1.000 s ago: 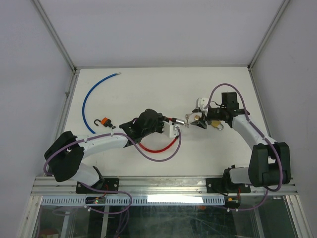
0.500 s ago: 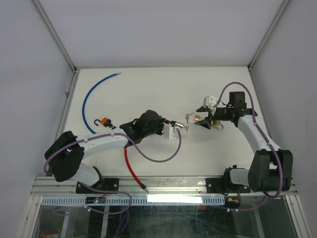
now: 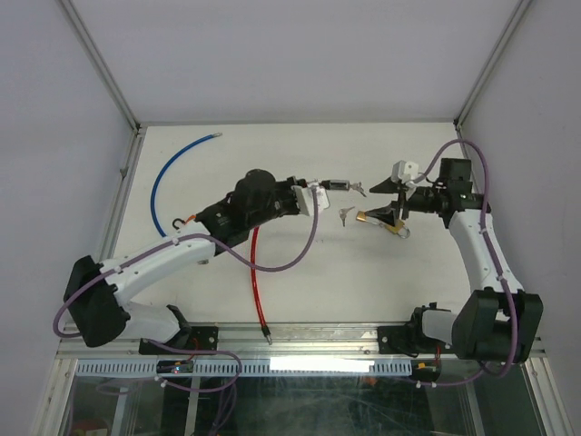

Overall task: Lock with the key
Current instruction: Lock the lock.

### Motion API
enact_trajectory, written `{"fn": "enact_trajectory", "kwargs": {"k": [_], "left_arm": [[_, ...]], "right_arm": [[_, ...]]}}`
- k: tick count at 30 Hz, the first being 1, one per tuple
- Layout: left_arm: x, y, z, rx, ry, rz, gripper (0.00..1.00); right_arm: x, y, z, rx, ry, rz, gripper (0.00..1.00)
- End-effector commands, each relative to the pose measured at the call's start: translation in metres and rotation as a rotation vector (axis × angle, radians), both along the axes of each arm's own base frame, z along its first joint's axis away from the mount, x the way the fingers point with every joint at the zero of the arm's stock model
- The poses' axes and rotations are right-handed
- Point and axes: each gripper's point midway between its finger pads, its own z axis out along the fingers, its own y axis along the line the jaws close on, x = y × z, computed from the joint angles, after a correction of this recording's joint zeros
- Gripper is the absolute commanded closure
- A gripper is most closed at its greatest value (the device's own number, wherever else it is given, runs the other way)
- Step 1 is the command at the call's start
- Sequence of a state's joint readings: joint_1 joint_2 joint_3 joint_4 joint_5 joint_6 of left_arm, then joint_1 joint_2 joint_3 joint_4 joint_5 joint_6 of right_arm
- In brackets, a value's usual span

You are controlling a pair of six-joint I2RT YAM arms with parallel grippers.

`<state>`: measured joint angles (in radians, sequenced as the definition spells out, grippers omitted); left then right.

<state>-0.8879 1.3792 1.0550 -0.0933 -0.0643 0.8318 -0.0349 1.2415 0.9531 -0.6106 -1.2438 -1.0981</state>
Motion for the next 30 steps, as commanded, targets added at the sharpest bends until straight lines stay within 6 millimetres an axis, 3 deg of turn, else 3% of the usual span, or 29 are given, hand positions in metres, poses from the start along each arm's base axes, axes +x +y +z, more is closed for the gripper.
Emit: {"fn": "enact_trajectory", "kwargs": {"k": [1,10,15,24,30], "left_arm": [[-0.015,0.002,0.120,-0.330,-0.072,-0.073,1.00],[-0.039,0.000,0.232,-0.619,-0.096,-0.251,1.00],[-0.048,0.006,0.280,-0.782,-0.026,-0.357,1.00],[-0.030,0.001,0.313,-0.905,0.126,-0.466,1.00],[-0.014,-0.012,0.313,-0.925,0.241,-0.532,1.00]], "right_arm": [[-0.004,-0.017,0.054,0.031,-0.131,-0.049,0.37],[-0.045,-0.003,0.091,0.065,-0.302,0.061,0.33],[-0.064,0.024,0.097,0.011,-0.375,0.175,0.31],[-0.087,0.092,0.077,-0.144,-0.753,0.478,0.22],[-0.067,0.117,0.029,-0.422,-0.974,0.609,0.21]]}}
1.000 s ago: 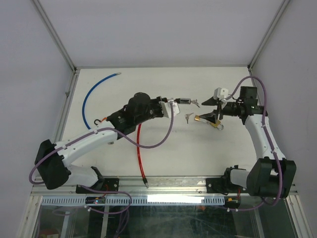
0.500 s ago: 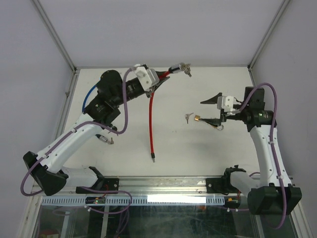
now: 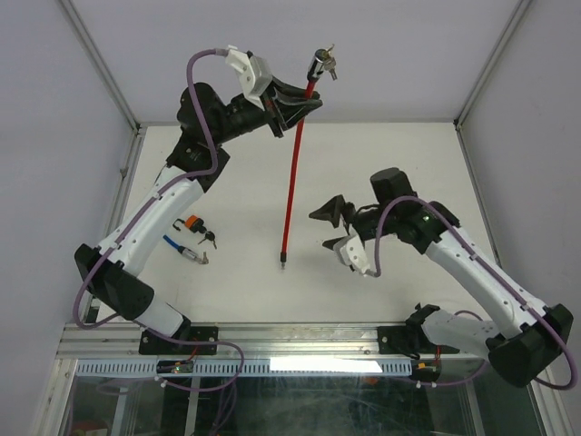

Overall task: Lock with the key
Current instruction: Lock the lock.

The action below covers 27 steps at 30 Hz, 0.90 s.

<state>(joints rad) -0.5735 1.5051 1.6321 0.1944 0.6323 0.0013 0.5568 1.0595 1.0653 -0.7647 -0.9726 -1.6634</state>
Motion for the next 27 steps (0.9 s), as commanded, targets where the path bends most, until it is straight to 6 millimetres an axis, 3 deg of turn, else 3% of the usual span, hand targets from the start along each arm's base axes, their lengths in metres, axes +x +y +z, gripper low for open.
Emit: {"fn": "enact_trajectory", "kwargs": {"k": [1,7,16,23,27], "left_arm": [[-0.023,-0.001,0.042,-0.090,-0.010,-0.150,1.00],[-0.019,-0.010,0.038,-0.098,0.044,-0.210,1.00],[-0.022,-0.012,0.036,-0.121,0.077,-0.248,1.00],[-0.027,-0.012,0.038,-0.130,0.094,-0.273,1.00],[-0.031,-0.011,0.040,-0.132,0.091,-0.278,1.00]], "right_arm": [[0.034,0.011,-0.031,-0.178,-0.327,0.013,0.22],[0.035,0.039,-0.065,-0.298,-0.474,0.060,0.22],[0.059,0.059,-0.101,-0.236,-0.687,-0.033,0.22],[0.070,0.078,-0.088,-0.046,-0.912,-0.084,0.19],[0.065,0.087,-0.086,0.029,-0.978,-0.064,0.18]]}}
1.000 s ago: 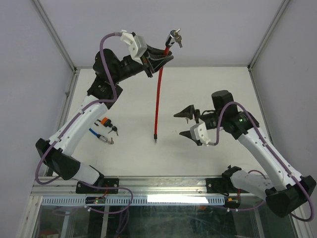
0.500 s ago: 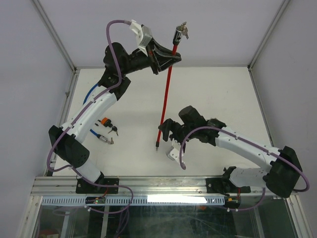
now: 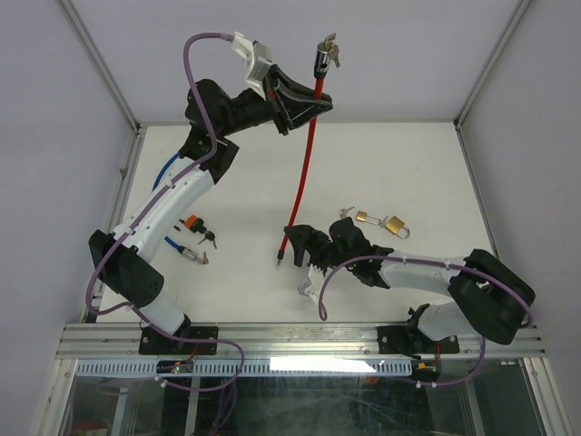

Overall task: Lock with the key
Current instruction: Lock the lock.

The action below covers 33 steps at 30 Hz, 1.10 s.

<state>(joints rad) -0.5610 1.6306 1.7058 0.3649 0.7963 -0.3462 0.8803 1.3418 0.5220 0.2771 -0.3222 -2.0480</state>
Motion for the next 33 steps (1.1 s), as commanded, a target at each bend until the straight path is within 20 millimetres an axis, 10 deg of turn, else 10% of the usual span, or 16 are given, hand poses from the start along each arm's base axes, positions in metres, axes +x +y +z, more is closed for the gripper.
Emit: {"fn": "enact_trajectory", "kwargs": {"k": [1,10,23,33], "left_arm": [[-0.022,0.013,0.039,-0.073,-0.084,-0.025,1.00],[-0.032,0.016,0.039,-0.084,-0.076,-0.057,1.00],[-0.025,0.024,0.027,-0.059,-0.091,-0.009,1.00],[0.015,0.040,-0.048,0.022,-0.221,0.217,1.00]], "right_arm": [[0.006,0.025,0.061,0.217,-0.238,0.066,0.18],[0.004,0.043,0.040,0.229,-0.258,0.103,0.30],[-0.032,0.042,0.056,0.338,-0.233,0.198,1.00],[-0.051,0.008,0.119,0.630,0.506,0.024,1.00]]}}
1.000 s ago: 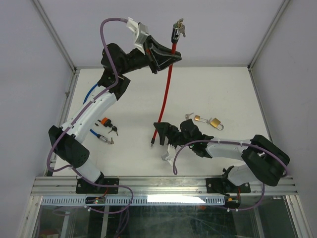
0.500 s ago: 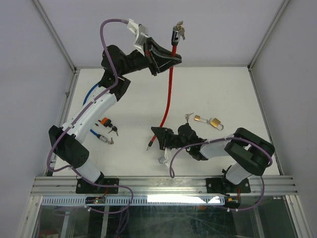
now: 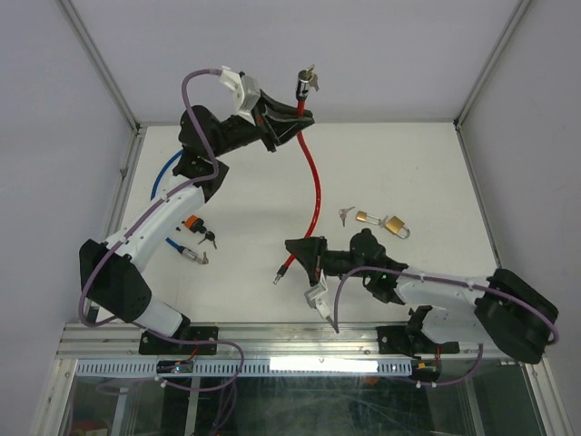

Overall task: Lock with the key
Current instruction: Lock the lock.

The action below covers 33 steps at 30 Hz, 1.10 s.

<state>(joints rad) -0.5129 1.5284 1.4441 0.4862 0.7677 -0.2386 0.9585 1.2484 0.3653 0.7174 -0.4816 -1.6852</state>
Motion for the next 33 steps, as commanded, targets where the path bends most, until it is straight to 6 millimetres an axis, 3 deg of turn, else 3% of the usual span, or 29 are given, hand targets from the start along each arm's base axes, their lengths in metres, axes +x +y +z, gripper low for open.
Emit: {"fn": "enact_trajectory", "kwargs": {"k": [1,3,5,9,13,20,33], "left_arm": [[0.007,0.017,-0.012,0.010,-0.184,0.139,1.00],[0.014,0.022,-0.030,0.026,-0.221,0.200,1.00],[0.021,0.027,-0.045,0.037,-0.251,0.256,1.00],[0.023,0.044,-0.048,0.047,-0.328,0.377,1.00],[0.029,0.052,-0.056,0.128,-0.385,0.503,1.00],[0.029,0.050,-0.079,0.289,-0.461,0.587,1.00],[0.033,0.048,-0.096,0.433,-0.494,0.612,1.00]], "right_arm": [[0.004,-0.018,0.063,0.194,0.481,-0.033,1.00],[0.007,-0.025,0.068,0.153,0.750,-0.040,1.00],[0.016,-0.035,0.086,0.171,0.994,-0.038,1.00],[0.028,-0.050,0.117,0.245,1.382,-0.008,1.00],[0.040,-0.058,0.129,0.304,1.670,0.003,1.00],[0.057,-0.063,0.125,0.343,1.857,0.007,1.00],[0.065,-0.071,0.116,0.363,1.837,-0.011,1.00]]}}
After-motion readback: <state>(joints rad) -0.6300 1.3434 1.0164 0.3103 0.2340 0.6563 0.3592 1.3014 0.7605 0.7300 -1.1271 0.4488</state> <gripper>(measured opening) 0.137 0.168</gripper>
